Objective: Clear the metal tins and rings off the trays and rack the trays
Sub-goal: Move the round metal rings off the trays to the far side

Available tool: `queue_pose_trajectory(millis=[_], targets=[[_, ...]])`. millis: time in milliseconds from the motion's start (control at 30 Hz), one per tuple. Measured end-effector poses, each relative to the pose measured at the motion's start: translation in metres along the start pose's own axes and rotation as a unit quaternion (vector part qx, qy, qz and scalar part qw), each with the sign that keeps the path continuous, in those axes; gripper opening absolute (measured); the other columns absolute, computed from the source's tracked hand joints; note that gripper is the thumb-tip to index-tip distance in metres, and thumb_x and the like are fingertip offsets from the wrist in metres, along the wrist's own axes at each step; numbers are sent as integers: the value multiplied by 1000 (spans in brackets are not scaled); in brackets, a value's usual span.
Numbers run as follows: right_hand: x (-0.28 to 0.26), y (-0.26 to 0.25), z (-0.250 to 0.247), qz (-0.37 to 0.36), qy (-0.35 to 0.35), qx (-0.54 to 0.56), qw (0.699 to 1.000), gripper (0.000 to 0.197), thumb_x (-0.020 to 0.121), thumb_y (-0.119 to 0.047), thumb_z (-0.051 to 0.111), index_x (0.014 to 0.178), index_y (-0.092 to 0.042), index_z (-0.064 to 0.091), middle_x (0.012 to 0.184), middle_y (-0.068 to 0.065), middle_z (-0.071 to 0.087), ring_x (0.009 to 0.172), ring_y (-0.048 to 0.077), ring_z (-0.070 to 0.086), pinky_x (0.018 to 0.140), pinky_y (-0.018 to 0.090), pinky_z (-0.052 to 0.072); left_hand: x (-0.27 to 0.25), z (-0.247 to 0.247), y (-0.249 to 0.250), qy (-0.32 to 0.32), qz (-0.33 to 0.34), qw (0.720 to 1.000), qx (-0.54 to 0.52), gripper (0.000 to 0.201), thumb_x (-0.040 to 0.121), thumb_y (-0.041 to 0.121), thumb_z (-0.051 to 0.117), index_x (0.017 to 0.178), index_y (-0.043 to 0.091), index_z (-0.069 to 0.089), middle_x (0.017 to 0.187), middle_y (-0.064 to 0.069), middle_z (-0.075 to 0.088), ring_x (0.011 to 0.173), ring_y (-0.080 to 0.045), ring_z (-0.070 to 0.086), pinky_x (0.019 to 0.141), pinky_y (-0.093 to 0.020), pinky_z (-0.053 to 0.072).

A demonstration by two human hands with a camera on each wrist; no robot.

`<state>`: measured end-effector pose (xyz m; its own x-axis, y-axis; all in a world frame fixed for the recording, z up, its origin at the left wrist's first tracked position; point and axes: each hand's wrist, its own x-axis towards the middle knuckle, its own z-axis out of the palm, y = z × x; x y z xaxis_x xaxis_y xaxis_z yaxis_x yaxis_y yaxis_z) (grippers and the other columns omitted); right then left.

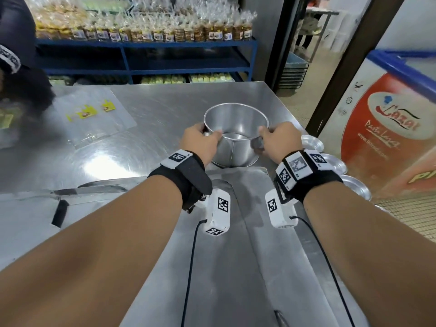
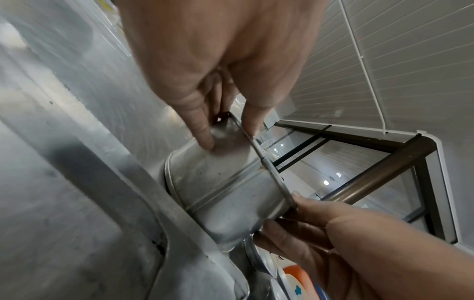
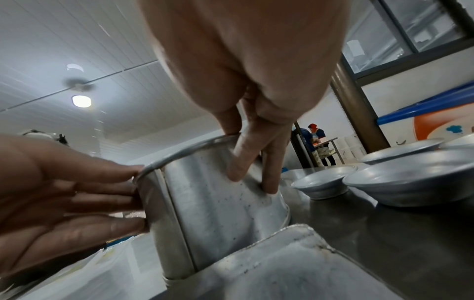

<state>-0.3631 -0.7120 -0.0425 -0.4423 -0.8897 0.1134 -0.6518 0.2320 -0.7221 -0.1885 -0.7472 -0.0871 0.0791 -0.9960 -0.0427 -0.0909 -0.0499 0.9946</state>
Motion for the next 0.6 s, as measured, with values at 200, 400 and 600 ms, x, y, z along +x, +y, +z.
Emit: queue_pose_trajectory(millis=[200, 400, 600], targets=[[-17, -15, -14, 42, -68, 15, 997, 33, 71, -37, 67, 74, -4, 71, 70, 12, 72, 72, 31, 71, 73, 45, 60, -44, -22, 51, -91, -88, 990, 55, 18, 76, 23, 77, 71, 16, 62, 75, -7, 54, 72, -24, 49, 80, -44, 54], [-65, -56, -54, -2, -110, -85, 990, 25, 77, -29, 70, 77, -5, 64, 72, 7, 63, 75, 29, 62, 61, 29, 44, -91, -62, 104, -104, -35, 961, 252, 24, 66, 37, 68, 79, 17, 63, 82, -8, 55, 74, -23, 49, 72, -35, 52], [-139, -104, -88, -68, -144, -145, 977, 31, 86, -27, 64, 65, -12, 47, 72, 4, 52, 75, 27, 53, 54, 24, 34, -162, -117, 148, -73, 36, 905, 418, 31, 90, 27, 69, 116, 11, 71, 116, -8, 68, 111, -28, 61, 92, -31, 49]])
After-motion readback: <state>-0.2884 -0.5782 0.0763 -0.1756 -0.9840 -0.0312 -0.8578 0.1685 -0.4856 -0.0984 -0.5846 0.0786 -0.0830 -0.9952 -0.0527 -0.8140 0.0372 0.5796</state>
